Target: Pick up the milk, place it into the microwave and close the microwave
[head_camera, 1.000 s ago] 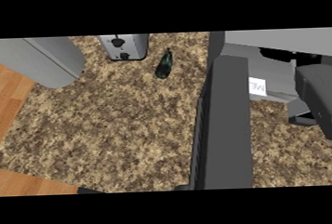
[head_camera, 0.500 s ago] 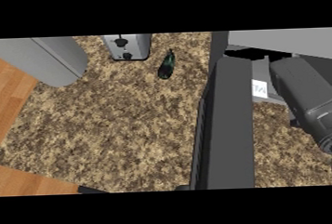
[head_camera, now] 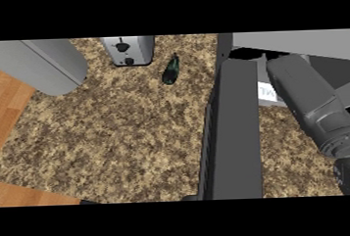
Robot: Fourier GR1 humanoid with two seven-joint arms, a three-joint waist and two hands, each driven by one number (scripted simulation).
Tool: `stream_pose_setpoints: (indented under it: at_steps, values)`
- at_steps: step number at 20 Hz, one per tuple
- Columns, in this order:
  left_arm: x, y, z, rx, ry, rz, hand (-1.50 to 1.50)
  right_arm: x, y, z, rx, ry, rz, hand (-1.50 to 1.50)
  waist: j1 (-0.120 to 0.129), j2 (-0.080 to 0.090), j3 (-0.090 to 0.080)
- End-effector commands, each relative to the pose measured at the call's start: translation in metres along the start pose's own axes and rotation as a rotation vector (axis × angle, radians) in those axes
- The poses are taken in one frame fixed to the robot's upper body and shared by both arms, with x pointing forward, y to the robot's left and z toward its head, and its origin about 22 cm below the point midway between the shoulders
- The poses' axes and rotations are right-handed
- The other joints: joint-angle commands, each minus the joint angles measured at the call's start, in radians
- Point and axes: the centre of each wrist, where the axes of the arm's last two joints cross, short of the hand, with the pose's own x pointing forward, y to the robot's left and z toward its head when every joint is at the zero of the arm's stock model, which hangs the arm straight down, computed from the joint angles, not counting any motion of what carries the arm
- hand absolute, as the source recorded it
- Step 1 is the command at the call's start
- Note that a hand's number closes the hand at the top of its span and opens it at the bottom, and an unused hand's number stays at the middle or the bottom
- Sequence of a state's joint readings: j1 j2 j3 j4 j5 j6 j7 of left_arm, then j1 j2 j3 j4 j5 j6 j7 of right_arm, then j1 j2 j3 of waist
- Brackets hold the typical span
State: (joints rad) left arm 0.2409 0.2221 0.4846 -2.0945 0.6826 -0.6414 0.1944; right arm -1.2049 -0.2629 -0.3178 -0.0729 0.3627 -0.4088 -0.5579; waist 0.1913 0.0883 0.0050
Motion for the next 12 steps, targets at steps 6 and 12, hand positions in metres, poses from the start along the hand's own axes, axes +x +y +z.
stream_pose_setpoints:
  at_steps: [6, 12]
  values:
    - [-0.014, -0.011, 0.004, -0.005, 0.041, 0.034, -1.50, 0.024, 0.005, -0.013, -0.123, -0.013, -0.094, -1.50, -0.036, -0.026, -0.001]
    - [-0.027, -0.012, 0.006, -0.005, 0.072, 0.041, -1.50, 0.000, -0.003, -0.002, -0.062, 0.003, -0.049, -1.50, -0.074, -0.035, -0.002]
